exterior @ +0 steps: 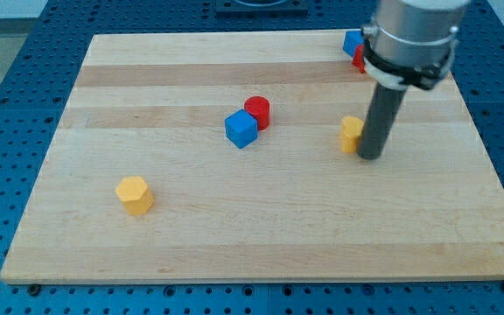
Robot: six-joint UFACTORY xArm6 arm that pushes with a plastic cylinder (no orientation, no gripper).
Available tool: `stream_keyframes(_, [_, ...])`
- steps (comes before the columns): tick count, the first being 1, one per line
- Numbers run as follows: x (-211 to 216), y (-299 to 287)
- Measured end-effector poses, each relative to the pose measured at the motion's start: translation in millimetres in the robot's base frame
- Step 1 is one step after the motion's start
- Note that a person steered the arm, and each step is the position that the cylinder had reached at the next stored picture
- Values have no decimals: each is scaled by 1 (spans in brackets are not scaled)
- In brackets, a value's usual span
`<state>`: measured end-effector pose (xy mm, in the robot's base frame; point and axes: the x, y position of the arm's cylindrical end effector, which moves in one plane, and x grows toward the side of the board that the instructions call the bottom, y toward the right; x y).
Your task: Move the yellow heart to the right of the red star
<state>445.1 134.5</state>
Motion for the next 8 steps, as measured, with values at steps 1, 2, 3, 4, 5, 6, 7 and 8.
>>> stream_keyframes(1, [-22,-28])
stream_keyframes(2, [0,-45])
stream_keyframes(3, [-8,-79])
stream_keyframes(4, [-40,-84])
stream_keyframes(5, [-55,-27])
stream_keyframes(6, [-55,26])
stream_keyframes(7, [-37,19])
stream_keyframes(8, [21,7])
